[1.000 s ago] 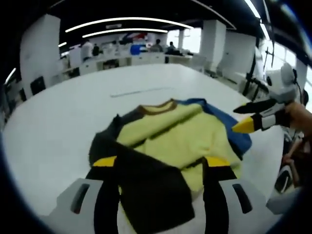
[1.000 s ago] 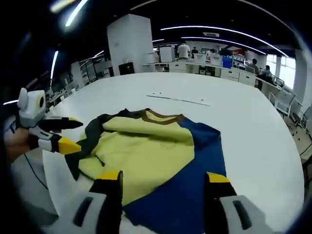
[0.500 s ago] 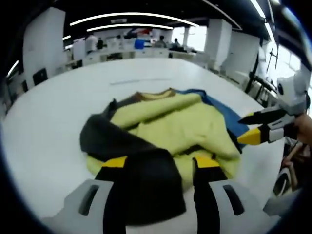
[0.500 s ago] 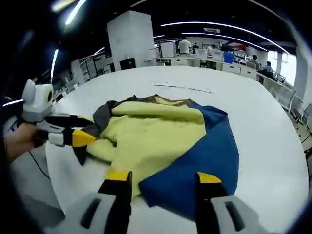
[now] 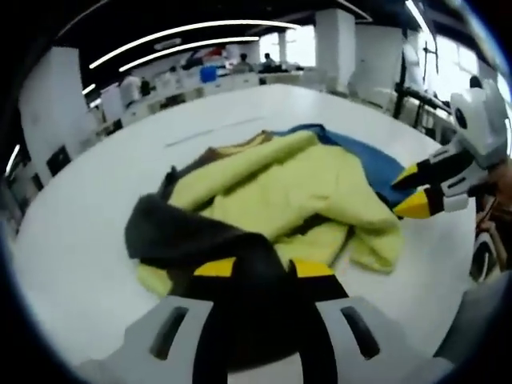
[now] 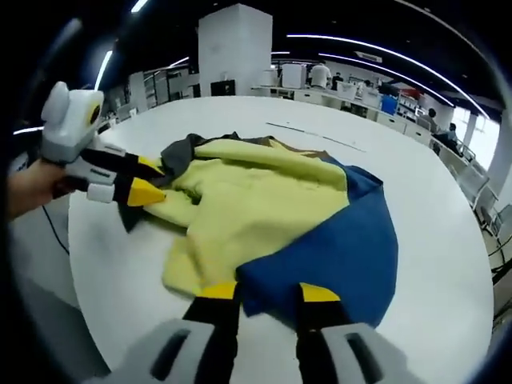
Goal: Fold the garment on the visible template until the final outline fits inside the template.
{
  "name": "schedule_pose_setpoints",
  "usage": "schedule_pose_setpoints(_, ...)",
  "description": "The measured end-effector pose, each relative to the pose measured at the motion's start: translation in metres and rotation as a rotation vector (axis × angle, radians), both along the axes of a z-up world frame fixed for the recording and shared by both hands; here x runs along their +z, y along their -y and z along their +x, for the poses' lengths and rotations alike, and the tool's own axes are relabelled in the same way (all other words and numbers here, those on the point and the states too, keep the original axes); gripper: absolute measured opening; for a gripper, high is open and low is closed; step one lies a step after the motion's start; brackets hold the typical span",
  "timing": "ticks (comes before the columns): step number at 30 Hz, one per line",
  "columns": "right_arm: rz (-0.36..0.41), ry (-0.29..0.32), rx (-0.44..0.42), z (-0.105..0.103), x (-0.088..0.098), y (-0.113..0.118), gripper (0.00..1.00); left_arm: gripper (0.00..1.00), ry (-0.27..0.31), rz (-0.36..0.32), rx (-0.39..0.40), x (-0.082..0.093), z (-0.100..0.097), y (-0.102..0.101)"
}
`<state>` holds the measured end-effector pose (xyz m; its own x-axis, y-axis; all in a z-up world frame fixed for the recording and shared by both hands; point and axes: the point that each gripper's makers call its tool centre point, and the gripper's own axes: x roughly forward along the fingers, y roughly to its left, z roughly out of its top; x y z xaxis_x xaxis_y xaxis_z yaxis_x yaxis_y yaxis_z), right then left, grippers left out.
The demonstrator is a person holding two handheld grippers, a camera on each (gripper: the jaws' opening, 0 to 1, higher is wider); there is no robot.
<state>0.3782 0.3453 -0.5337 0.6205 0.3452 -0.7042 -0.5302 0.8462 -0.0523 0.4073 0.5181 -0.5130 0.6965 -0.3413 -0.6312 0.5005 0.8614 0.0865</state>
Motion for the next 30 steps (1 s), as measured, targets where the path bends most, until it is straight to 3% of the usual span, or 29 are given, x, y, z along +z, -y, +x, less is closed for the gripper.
schedule_pose_setpoints(8,-0.005,0.022,0.014,0.002,0.003,0.002,0.0,0.01,-0.003,-0.044,0.011,0.008,0.0,-0.001)
schedule_pose_setpoints(12,-0.003,0.027,0.021,0.002,0.007,0.002,0.0,0.0,-0.022,-0.045,0.013,0.009,-0.001,-0.005)
schedule_pose_setpoints(18,0.022,0.022,0.009,0.001,0.017,0.005,0.0,0.0,0.001,-0.07,0.046,0.025,0.002,-0.014)
schedule_pose_setpoints(23,0.052,0.072,-0.023,0.01,0.038,0.014,0.0,0.0,0.054,-0.065,0.081,0.045,0.009,-0.032)
schedule_pose_setpoints(25,0.052,0.094,-0.041,0.015,0.046,0.021,0.0,0.0,0.089,-0.055,0.104,0.056,0.013,-0.045)
schedule_pose_setpoints(26,0.06,0.109,-0.066,0.019,0.051,0.026,0.0,0.0,0.136,-0.076,0.108,0.066,0.018,-0.051)
schedule_pose_setpoints(28,0.114,0.143,-0.121,0.028,0.064,0.035,0.0,0.0,0.158,-0.087,0.127,0.074,0.021,-0.063)
schedule_pose_setpoints(30,0.094,0.141,-0.136,0.032,0.067,0.048,0.0,0.0,0.18,-0.056,0.146,0.081,0.025,-0.08)
